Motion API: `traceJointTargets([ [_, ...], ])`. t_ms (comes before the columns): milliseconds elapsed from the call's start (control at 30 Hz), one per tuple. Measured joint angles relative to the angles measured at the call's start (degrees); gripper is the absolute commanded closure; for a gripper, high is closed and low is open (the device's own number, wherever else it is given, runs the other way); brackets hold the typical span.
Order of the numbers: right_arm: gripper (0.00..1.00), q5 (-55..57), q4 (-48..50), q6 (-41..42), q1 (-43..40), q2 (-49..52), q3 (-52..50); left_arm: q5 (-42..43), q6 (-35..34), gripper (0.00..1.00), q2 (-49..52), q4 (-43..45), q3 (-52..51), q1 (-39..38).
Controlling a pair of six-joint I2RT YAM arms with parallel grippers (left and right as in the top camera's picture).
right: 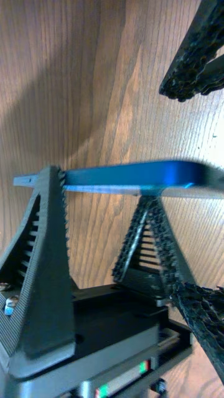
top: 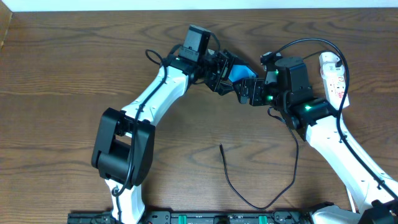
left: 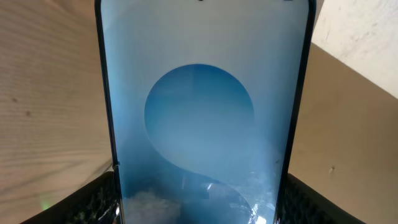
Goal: Plug charger to phone and switch on socket
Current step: 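Close the right gripper on the phone's side edge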
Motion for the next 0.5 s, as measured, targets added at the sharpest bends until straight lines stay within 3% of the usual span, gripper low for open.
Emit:
traceJointTargets([
  [333,0.13,1.01,0.02,0.39,0.0,1.9,0.0,0.0,-2.03,0.93,0.0,2.78,0.0,-3.17],
  [500,0.22,1.18,0.04,0.57,0.0,1.92,0.0,-0.02,-2.03,0.93,0.0,2.78,0.0,-3.41],
])
